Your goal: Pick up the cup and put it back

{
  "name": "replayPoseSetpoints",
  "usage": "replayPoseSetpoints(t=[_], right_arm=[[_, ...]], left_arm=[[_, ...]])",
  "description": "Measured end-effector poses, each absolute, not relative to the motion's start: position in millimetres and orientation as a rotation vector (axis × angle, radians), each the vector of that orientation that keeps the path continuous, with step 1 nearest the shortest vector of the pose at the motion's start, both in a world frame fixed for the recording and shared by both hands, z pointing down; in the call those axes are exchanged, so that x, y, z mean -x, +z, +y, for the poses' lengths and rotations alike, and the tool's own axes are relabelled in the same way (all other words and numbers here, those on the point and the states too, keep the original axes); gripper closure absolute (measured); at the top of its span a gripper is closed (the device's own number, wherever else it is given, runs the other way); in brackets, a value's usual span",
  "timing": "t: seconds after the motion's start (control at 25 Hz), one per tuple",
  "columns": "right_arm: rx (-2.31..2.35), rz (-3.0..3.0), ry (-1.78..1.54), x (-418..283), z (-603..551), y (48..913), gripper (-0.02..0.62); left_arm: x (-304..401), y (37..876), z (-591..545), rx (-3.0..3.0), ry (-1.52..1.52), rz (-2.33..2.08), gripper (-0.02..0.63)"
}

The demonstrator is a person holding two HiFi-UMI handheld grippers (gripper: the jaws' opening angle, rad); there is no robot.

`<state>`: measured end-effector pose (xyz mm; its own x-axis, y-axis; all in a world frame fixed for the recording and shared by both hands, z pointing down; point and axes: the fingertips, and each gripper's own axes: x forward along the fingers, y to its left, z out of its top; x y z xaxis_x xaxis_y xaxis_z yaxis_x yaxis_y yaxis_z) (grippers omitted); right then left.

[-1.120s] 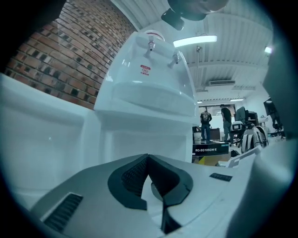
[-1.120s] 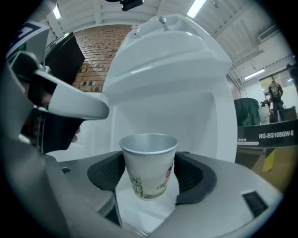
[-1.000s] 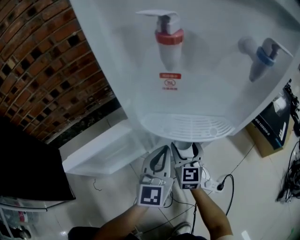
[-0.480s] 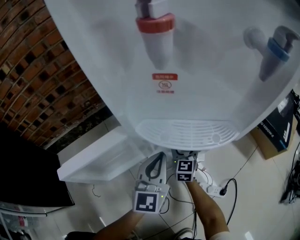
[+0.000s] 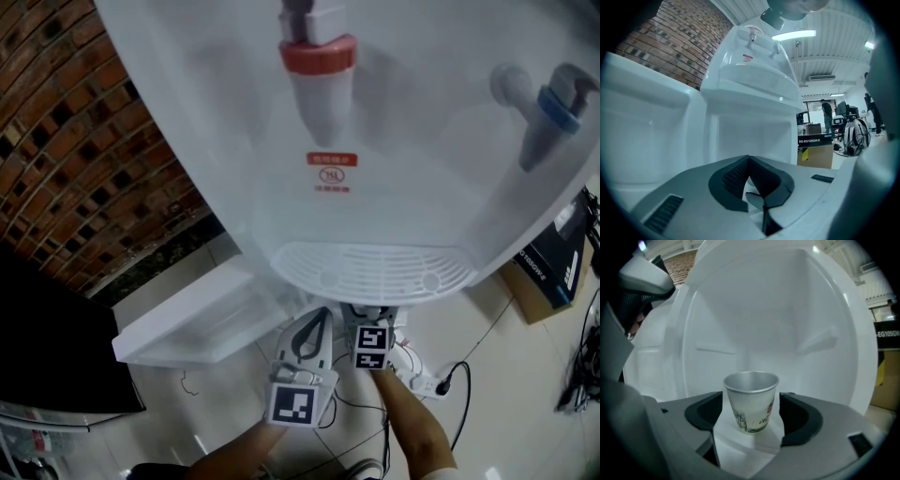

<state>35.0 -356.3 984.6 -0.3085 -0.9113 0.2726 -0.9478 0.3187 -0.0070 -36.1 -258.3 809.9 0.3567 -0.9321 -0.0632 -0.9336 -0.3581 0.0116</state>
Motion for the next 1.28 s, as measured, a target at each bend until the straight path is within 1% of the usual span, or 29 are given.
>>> replayPoseSetpoints(t=[0.28,0.4,0.44,0.52,0.68,0.84,1.0,1.04,1.28], right_arm=[[-1.699,-2.416,0.280,-43,-319,937,0.207],[-1.685,-2.436,0.241,-45,-297,903,0.272],[-1.684,-2.439,0.241,-46,-288,892,0.311],[-1.676,-2.444,0.255,-47,-272,867,0.358],[-1.623,-2.463,0.213,-49,-246,810,0.454],[-1.570,-2.439,0.103,-55,-225,754,0.507],[-1.567,-2.402,0.060,-60,-205,689,0.578],[-1.561,-2.385,0.038,-61,-201,672,0.589],[-1.531,-2.389,0.041,-50,-179,552,0.589]], left_arm=[[37,806,-265,2.566,0.116,1.759,0.604],[32,800,-268,2.577,0.127,1.727,0.603],[31,797,-267,2.585,0.130,1.715,0.604],[29,790,-265,2.607,0.132,1.713,0.604],[22,753,-259,2.632,0.150,1.697,0.604],[19,702,-242,2.657,0.123,1.625,0.604],[31,650,-226,2.666,0.051,1.618,0.604],[32,634,-222,2.669,0.034,1.613,0.604],[41,513,-200,2.685,0.017,1.601,0.604]])
